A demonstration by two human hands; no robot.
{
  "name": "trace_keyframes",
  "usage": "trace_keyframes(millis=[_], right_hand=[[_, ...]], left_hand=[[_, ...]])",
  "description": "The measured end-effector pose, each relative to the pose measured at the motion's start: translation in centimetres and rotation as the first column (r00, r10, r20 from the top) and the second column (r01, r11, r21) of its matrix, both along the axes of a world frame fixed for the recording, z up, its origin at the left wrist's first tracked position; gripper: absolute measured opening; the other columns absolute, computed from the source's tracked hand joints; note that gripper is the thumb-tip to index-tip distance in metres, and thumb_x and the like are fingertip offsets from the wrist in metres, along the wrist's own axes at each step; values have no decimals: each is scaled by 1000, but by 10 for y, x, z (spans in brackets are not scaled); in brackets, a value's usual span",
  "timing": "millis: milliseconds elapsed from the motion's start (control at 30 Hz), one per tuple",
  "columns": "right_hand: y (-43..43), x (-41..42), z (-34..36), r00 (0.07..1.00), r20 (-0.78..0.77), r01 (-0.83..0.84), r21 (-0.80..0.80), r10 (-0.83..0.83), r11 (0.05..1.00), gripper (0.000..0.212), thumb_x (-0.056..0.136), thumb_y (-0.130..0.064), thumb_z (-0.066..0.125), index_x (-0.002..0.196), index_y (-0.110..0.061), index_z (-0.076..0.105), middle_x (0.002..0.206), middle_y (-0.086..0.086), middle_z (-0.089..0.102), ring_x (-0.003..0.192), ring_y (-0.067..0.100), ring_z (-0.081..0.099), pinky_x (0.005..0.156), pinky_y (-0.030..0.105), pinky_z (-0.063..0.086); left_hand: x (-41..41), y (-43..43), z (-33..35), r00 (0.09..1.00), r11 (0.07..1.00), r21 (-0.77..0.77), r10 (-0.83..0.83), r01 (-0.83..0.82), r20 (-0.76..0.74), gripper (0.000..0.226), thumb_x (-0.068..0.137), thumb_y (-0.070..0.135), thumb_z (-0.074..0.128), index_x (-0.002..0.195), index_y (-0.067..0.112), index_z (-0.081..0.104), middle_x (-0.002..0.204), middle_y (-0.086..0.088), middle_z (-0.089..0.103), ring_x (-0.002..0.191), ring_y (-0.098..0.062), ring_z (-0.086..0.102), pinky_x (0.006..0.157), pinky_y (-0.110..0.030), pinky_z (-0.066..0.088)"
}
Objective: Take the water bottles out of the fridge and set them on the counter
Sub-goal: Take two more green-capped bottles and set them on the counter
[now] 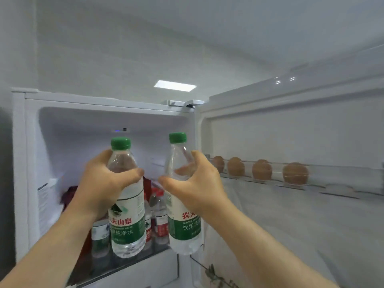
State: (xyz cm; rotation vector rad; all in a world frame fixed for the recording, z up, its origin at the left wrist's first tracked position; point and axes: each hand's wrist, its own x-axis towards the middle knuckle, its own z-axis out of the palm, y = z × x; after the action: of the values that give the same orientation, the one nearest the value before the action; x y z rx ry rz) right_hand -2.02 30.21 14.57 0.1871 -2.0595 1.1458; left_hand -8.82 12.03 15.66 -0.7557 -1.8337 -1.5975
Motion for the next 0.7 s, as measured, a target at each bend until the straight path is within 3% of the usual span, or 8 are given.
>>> trace_keyframes(millis=[233,333,467,600,700], right_hand=[[43,90,-19,976,13,218,40,-218,975,66,60,-58,79,116,-36,52,100,-13,64,90,5,62,78,30,56],[67,143,-14,952,-37,307,54,-305,950,62,62,-56,80,115,-33,55,99,-12,66,90,3,63,76,26,55],[103,227,-1,912,-117,401,54,-393,914,57,62,-58,80,109,-33,57,95,-12,71,85,0,67,74,28,58],[149,326,5,860,-152,498,46,-487,866,74,53,-69,71,116,-33,55,96,-10,72,87,7,70,77,35,58],[181,392,4,810,-141,580,50,-570,813,79,54,-64,74,122,-29,55,96,-11,72,87,7,70,79,34,57]], left_hand=[[63,59,-9,945,944,-39,-326,327,19,40,45,47,76,77,26,67,72,4,73,60,-8,68,68,-38,47],[105,94,-1,891,890,-58,-454,452,-22,47,42,47,76,79,20,65,71,-1,72,66,-16,70,70,-40,49],[171,140,15,816,820,-54,-572,569,-85,45,42,44,75,82,25,67,74,-4,73,76,-32,70,77,-51,53],[250,198,20,707,711,-16,-701,703,-94,37,39,39,75,75,31,70,71,-1,72,74,-32,69,81,-57,53],[305,241,19,664,664,11,-746,747,-54,33,37,41,74,70,39,71,70,4,73,79,-31,70,86,-59,53]])
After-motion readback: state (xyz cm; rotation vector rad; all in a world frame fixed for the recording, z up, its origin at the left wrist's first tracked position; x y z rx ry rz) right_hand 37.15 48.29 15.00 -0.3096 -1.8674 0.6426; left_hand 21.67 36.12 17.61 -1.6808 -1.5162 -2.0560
